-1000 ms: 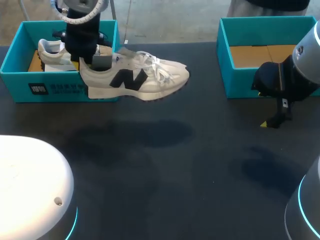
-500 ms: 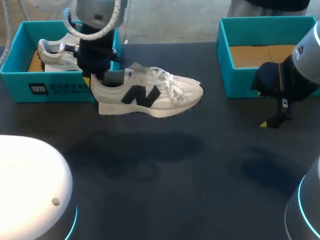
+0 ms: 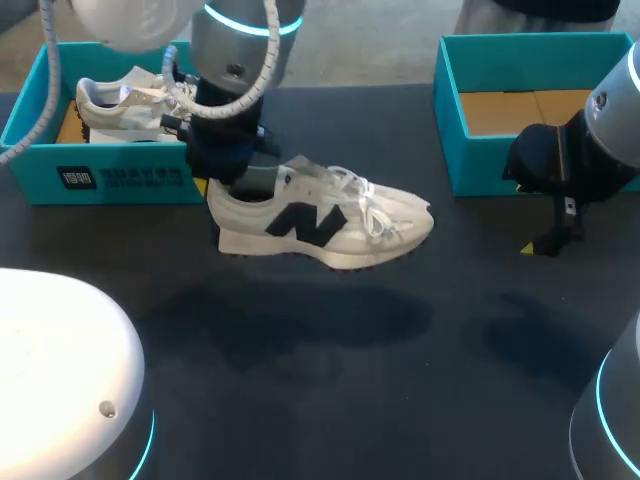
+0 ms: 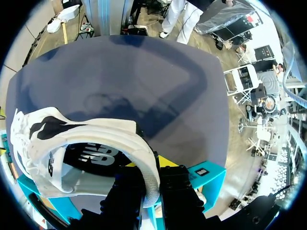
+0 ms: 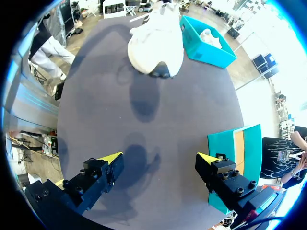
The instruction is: Take the shoe out of the shoebox, open the shoe tongue, remove and reinsert the insole, then place the shoe into the shoebox
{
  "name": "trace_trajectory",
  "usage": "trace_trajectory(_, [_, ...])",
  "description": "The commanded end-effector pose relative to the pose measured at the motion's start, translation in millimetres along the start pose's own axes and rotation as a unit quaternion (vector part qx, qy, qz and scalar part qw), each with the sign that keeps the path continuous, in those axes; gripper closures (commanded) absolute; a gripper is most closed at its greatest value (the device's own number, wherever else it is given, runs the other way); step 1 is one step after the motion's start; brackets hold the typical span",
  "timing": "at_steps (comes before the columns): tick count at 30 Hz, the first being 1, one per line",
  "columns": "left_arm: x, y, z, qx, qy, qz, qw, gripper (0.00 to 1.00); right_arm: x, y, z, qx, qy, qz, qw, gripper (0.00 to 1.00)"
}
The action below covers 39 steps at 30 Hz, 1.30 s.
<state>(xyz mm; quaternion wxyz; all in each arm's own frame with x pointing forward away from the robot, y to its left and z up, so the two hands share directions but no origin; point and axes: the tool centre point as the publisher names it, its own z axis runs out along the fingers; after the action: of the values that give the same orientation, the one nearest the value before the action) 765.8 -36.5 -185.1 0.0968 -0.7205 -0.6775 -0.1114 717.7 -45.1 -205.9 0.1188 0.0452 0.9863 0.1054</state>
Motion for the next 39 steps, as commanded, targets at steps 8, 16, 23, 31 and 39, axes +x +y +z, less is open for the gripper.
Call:
trace_trajectory(8, [-23.9,-8,28,-0.008,-0.013,0.000,1.000,1.00,0.2,0.2,1,0.001,-0.001,0.000,1.000,0.00])
trace_trajectory(16, [-35.8,-15,54,-0.009,0.002,-0.015,1.000,1.00,0.2,0.2,1,0.001,-0.001,0.000,1.000,0.00])
trace_trajectory(23, [-42.8,-20,75,0.002,0.006,-0.034,0.999,1.00,0.2,0.2,1,0.001,-0.001,0.000,1.000,0.00])
trace_trajectory(31, [-50.8,-29,105,0.012,0.004,-0.059,0.998,1.00,0.2,0.2,1,0.001,-0.001,0.000,1.000,0.00])
trace_trajectory(39, [-54.8,-33,129,0.014,0.004,-0.059,0.998,1.00,0.2,0.2,1,0.001,-0.001,0.000,1.000,0.00])
